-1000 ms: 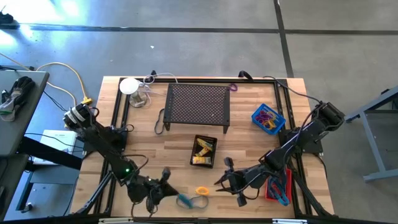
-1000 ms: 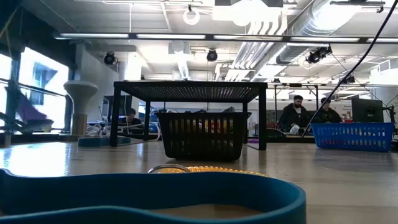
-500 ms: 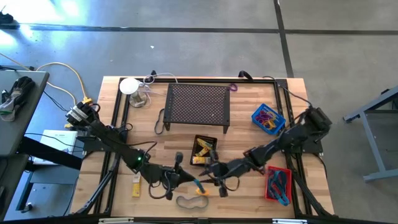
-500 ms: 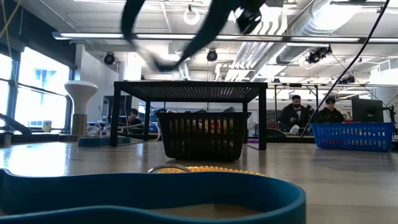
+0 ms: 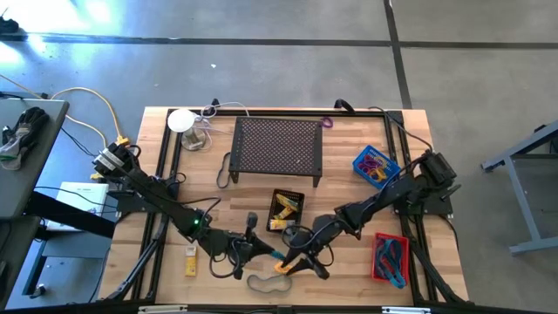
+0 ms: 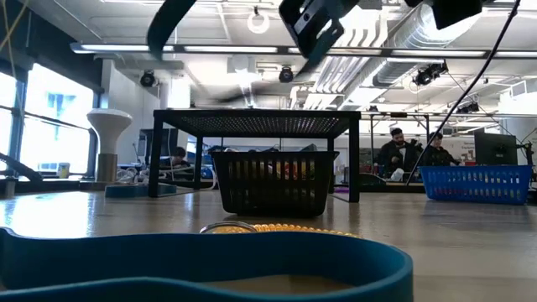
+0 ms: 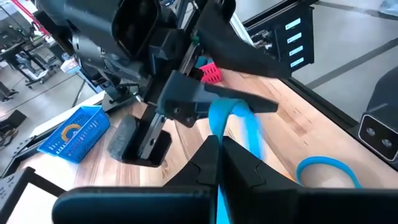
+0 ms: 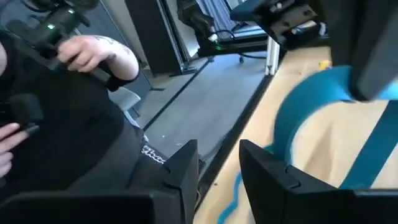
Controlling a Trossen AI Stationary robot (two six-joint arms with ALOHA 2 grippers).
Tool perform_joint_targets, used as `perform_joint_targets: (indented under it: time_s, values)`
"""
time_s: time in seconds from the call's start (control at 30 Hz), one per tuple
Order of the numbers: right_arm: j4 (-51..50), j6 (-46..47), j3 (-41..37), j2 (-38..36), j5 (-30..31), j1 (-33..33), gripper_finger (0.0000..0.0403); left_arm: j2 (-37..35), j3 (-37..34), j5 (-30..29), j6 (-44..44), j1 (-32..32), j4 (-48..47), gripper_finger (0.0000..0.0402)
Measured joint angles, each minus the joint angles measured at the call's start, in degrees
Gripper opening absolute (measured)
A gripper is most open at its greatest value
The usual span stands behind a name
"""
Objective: Pick & Place Office Desk Supplies
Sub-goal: Put the blue rubber band into the orange bin
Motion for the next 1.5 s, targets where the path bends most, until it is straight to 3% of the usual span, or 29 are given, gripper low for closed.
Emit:
perform_joint_targets:
  time_s: [0.2,0.47,0.67,0.77,0.97,1.33,1.5]
  values:
    - [-1.6,0.0,0.0,0.0,8.2,-0.3,0.0154,0.2,0.0,0.0,0.1,0.0,-0.8,0.0001]
    - [-10.4,4.3,0.0,-0.1,10.3,0.5,0.0221,0.2,0.0,0.1,-2.9,0.2,-2.0,0.0001]
    - [-8.1,2.4,0.0,-0.1,20.9,0.5,0.0233,0.2,0.0,0.2,-3.8,1.1,-2.4,0.0001]
    - [-4.8,1.0,0.0,-0.1,18.4,0.4,0.0233,0.3,0.0,0.2,-6.5,1.8,-2.5,0.0001]
    - [-1.2,0.2,0.0,-0.1,4.0,0.3,0.0233,0.3,0.0,0.2,-7.7,2.7,-3.6,0.0001]
    - [-1.2,-2.7,0.0,-0.1,7.8,0.3,0.0233,0.3,0.0,0.0,-7.4,3.3,-4.1,0.0001]
    - [-0.5,-3.7,0.0,-0.1,7.9,0.4,0.0213,0.3,0.0,0.0,-7.4,3.3,-4.4,0.0001]
